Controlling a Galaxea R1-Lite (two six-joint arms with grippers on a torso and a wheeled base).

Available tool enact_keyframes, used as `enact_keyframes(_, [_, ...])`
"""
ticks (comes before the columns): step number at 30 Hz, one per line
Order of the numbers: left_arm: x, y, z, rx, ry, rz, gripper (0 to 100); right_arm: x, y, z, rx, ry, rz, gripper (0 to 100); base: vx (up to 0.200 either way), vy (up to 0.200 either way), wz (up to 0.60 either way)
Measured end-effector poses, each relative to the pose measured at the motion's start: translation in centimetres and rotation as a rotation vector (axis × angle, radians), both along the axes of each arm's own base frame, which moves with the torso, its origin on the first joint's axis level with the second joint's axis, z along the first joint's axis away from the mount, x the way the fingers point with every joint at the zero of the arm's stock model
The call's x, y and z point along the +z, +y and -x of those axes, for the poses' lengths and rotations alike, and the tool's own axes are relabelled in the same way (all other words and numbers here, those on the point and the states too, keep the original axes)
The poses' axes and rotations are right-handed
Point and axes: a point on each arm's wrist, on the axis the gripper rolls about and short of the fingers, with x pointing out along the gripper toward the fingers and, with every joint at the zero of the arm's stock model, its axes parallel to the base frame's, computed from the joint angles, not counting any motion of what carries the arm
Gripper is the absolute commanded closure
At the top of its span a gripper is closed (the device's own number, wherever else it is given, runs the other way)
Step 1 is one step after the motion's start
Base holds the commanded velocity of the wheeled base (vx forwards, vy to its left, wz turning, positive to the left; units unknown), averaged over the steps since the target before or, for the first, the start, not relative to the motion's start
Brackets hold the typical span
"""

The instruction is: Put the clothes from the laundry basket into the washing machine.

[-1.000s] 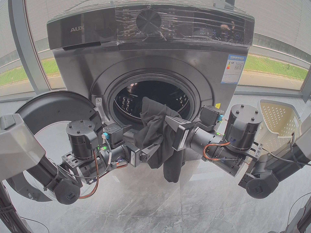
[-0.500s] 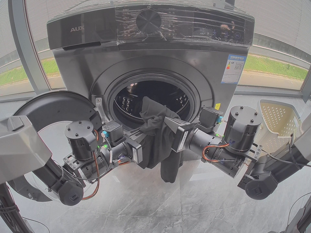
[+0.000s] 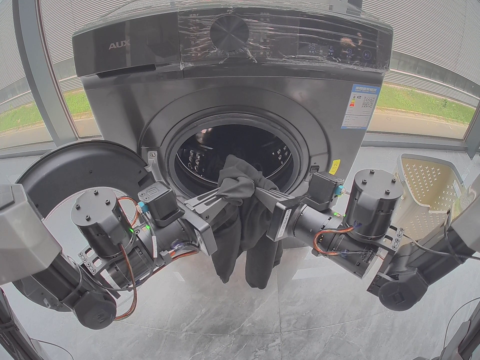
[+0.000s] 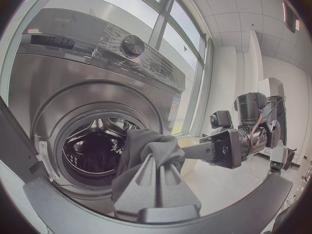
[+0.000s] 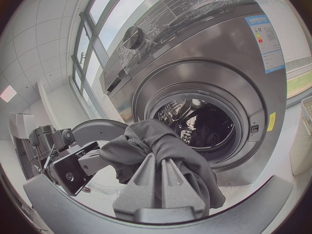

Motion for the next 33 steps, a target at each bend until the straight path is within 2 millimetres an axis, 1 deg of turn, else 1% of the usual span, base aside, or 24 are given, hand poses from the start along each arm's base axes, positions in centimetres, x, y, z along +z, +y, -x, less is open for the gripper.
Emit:
enact_keyframes(3, [0.3, 0.1, 0.0, -0.003, -0.008, 0.010, 100, -0.1, 0.1, 0.0, 0.001, -0.006, -0.007, 100, 0.000, 0.000, 0.00])
enact_keyframes(4, [0.4, 0.1, 0.0, -0.003, -0.011, 0.012, 100, 0.0, 0.1, 0.0, 0.003, -0.009, -0.010, 0, 0.000, 0.000, 0.00])
enact_keyframes(8, [0.6, 0.0, -0.3, 0.006, -0.019, 0.022, 100, -0.1, 0.3, 0.0, 0.005, -0.021, -0.022, 0, 0.000, 0.000, 0.00])
enact_keyframes(13, [1.0, 0.3, -1.2, 0.040, -0.035, 0.036, 100, -0.7, 0.1, -0.2, -0.004, -0.008, -0.001, 0, 0.000, 0.000, 0.00])
enact_keyframes(20, [1.4, 0.3, -1.7, 0.064, -0.050, 0.050, 100, -2.0, -0.9, -0.4, -0.027, 0.024, 0.044, 0, 0.000, 0.000, 0.00])
enact_keyframes(25, [1.8, 0.1, -2.0, 0.083, -0.067, 0.066, 100, -3.4, -1.9, -0.2, -0.017, 0.061, 0.101, 0, 0.000, 0.000, 0.00])
enact_keyframes(33, [2.2, 0.1, -2.2, 0.088, -0.078, 0.075, 100, -4.6, -2.3, 0.2, -0.002, 0.087, 0.150, 0, 0.000, 0.000, 0.00])
